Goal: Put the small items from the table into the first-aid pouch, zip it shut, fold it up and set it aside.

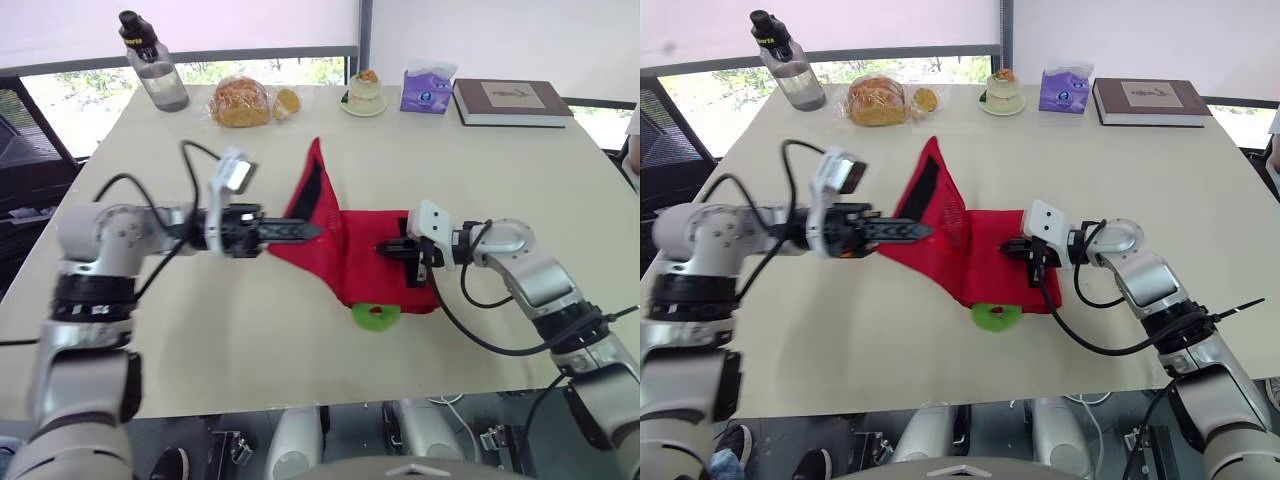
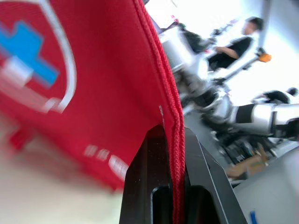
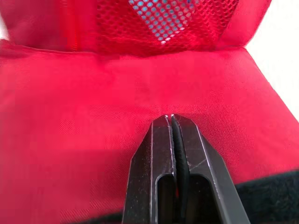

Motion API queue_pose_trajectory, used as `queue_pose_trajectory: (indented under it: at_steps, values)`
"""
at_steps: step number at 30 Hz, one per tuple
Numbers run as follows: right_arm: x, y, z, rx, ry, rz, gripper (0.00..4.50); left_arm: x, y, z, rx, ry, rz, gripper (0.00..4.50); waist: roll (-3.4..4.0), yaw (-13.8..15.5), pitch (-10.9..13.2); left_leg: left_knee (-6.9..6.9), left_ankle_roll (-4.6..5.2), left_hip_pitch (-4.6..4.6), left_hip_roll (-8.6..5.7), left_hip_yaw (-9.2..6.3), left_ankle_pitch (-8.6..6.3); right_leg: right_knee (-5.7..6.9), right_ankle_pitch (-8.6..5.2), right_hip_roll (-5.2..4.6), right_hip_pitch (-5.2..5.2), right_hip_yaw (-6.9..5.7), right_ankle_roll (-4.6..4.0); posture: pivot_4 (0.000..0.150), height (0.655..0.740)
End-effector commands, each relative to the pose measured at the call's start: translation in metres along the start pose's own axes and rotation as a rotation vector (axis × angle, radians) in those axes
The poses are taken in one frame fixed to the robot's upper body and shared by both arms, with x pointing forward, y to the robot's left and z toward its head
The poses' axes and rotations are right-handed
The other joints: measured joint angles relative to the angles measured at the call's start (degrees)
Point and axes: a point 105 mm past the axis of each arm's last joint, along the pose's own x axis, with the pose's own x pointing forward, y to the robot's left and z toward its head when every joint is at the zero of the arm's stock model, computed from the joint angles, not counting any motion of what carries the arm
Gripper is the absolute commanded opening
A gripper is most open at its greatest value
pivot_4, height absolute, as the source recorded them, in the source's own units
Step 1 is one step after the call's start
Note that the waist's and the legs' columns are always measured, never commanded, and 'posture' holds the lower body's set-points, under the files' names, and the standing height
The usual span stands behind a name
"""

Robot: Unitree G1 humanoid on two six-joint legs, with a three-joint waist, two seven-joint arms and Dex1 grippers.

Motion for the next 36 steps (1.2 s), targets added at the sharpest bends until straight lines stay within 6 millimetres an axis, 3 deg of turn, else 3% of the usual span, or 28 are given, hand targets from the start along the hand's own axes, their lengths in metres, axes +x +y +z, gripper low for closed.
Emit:
queue_pose_trajectory:
  at_steps: [1, 6, 10, 14, 25, 28, 29, 33, 34, 36]
  values:
    - [0.011, 0.010, -0.032, 0.084, 0.103, 0.012, 0.11, 0.029, -0.023, 0.007, 0.067, 0.031, -0.144, 0.00, 0.00, -0.3, 0.0, -0.01, -0.01, 0.01, 0.03, -0.02, -0.01, 0.01, 0.03, 0.05, -0.01, 0.04, -0.05, 0.150, 0.7400]
    - [0.004, 0.003, -0.025, 0.116, 0.038, -0.047, 0.11, 0.047, 0.005, -0.016, -0.017, 0.069, -0.102, 0.00, 0.05, -0.6, 0.0, -0.22, -0.01, 0.25, 0.08, -0.03, -0.01, 0.10, 0.04, 0.19, 0.04, 0.15, -0.10, 0.150, 0.7400]
    - [-0.014, -0.006, -0.005, 0.184, -0.116, -0.127, 0.11, 0.053, 0.023, -0.018, -0.048, 0.044, -0.077, 0.00, 0.07, 0.1, 0.0, -0.19, -0.01, 0.30, 0.03, 0.00, -0.01, 0.09, 0.03, 0.13, 0.10, 0.18, -0.09, 0.150, 0.7400]
    - [-0.046, -0.011, 0.012, 0.243, -0.267, -0.190, 0.11, 0.059, 0.032, -0.013, -0.054, 0.010, -0.068, 0.00, 0.12, 0.7, 0.0, -0.07, 0.00, -0.01, -0.05, 0.01, 0.00, 0.00, 0.04, 0.06, 0.02, 0.16, -0.09, 0.150, 0.7400]
    - [-0.148, -0.006, -0.005, 0.270, -0.241, -0.275, 0.11, 0.077, 0.041, -0.016, -0.061, -0.008, -0.064, 0.00, 0.14, 1.5, 0.0, -0.07, 0.00, -0.18, -0.13, -0.02, -0.01, -0.07, 0.02, 0.13, -0.02, 0.14, -0.06, 0.150, 0.7400]
    - [-0.165, 0.001, -0.004, 0.310, -0.255, -0.274, 0.83, 0.085, 0.044, -0.019, -0.070, -0.015, -0.068, 0.00, 0.16, 1.6, 0.0, -0.06, 0.00, -0.16, -0.12, 0.00, 0.00, -0.05, 0.02, 0.15, -0.01, 0.15, -0.05, 0.150, 0.7400]
    - [-0.167, 0.002, -0.006, 0.304, -0.242, -0.276, 1.27, 0.087, 0.045, -0.021, -0.070, -0.012, -0.068, 0.00, 0.16, 1.6, 0.0, -0.04, 0.00, -0.16, -0.13, 0.01, 0.00, -0.05, 0.02, 0.13, 0.00, 0.16, -0.05, 0.150, 0.7400]
    - [-0.166, 0.007, -0.016, 0.225, -0.140, -0.287, 3.29, 0.094, 0.052, -0.025, -0.083, -0.014, -0.048, 1.48, 0.16, 1.5, 0.0, -0.01, 0.00, -0.17, -0.16, 0.05, 0.00, -0.07, -0.01, 0.10, 0.02, 0.20, 0.03, 0.150, 0.7400]
    - [-0.167, 0.006, -0.016, 0.225, -0.152, -0.301, 3.58, 0.095, 0.054, -0.025, -0.090, -0.019, -0.037, 1.76, 0.16, 1.5, 0.0, -0.01, 0.00, -0.17, -0.17, 0.05, 0.00, -0.07, -0.03, 0.10, 0.02, 0.21, 0.06, 0.150, 0.7400]
    - [-0.169, 0.006, -0.017, 0.221, -0.160, -0.314, 4.50, 0.097, 0.053, -0.027, -0.088, -0.009, -0.039, 2.75, 0.16, 1.5, 0.0, -0.01, 0.00, -0.16, -0.16, 0.03, 0.00, -0.05, -0.04, 0.12, 0.01, 0.20, 0.07, 0.150, 0.7400]
